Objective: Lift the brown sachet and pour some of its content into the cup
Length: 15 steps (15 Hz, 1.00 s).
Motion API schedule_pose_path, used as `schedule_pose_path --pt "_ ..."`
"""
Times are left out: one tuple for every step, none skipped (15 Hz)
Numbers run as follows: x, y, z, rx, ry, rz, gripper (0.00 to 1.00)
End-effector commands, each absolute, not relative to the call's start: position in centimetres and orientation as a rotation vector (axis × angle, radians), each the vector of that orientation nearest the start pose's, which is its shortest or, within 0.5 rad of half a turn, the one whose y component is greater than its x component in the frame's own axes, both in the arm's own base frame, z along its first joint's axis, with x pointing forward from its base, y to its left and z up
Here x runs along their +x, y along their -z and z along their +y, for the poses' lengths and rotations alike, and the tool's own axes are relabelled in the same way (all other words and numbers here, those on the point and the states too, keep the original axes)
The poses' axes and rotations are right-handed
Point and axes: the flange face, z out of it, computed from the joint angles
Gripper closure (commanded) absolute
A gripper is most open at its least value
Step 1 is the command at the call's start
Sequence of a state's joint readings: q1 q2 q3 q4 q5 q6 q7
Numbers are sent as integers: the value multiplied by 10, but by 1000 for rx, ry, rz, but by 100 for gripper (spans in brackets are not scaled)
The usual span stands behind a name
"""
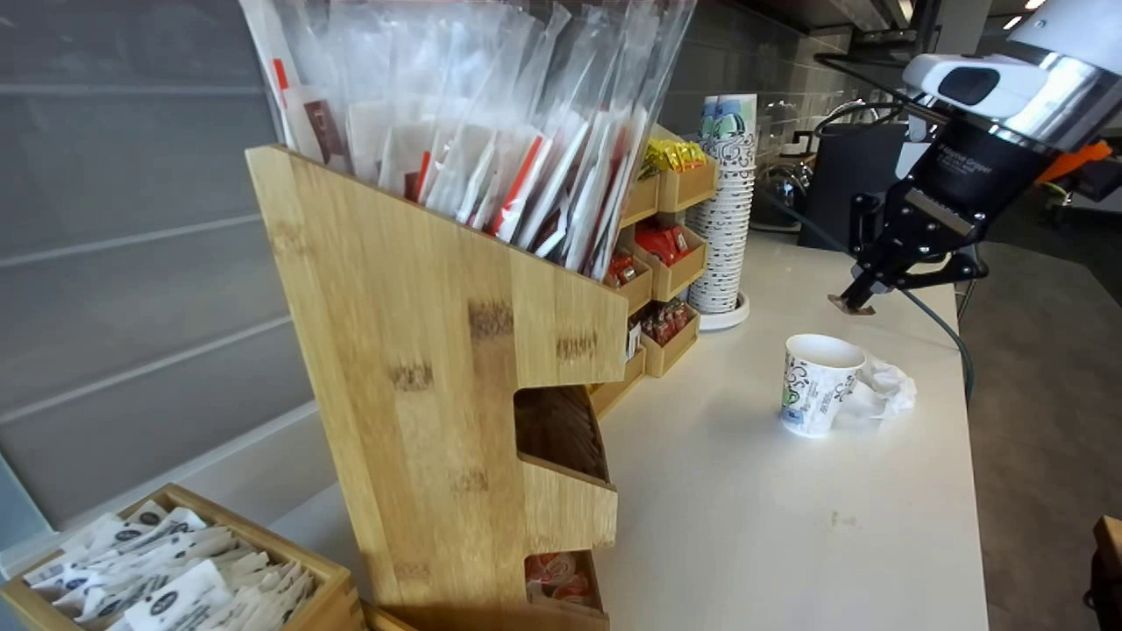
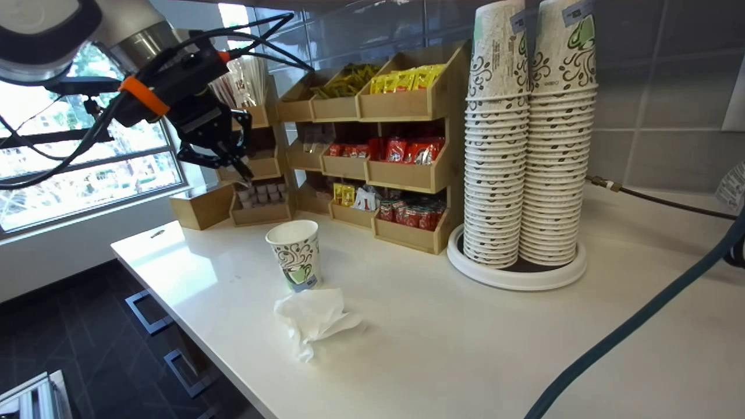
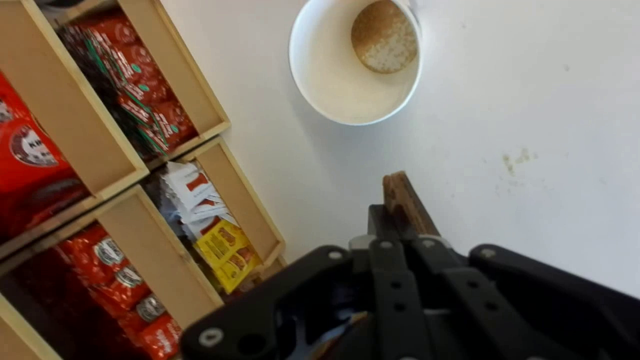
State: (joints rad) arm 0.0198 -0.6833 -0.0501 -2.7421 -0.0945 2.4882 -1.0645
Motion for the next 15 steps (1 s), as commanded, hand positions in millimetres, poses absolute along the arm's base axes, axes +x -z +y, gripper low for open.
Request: schedule_pose_path --pt "375 -465 -30 -2963 734 -1464 100" --pt "378 -463 -36 -2980 776 -1384 100" --pt "381 -461 -42 -2996 818 -1305 100" --pt "384 -460 -47 -3008 858 -1241 100" --pt "386 -458 -54 -3019 885 -1183 100" --pt "388 -455 -60 -3026 904 -1132 100" --pt "390 -452 -66 -3025 924 -1092 100" --pt "392 -448 -72 -3026 941 -1052 100" --pt "393 -444 -77 -3024 958 -1019 100" --pt "395 -441 -81 -3017 977 -996 100" --pt "397 -439 -86 -3001 1003 -975 100" --pt "398 -436 -90 -2986 1024 -948 100" --pt "399 -433 -92 -2958 1049 -925 100" --pt "400 -430 -95 -2937 1066 -898 100" --pt "400 -427 -97 -2908 1073 -882 100"
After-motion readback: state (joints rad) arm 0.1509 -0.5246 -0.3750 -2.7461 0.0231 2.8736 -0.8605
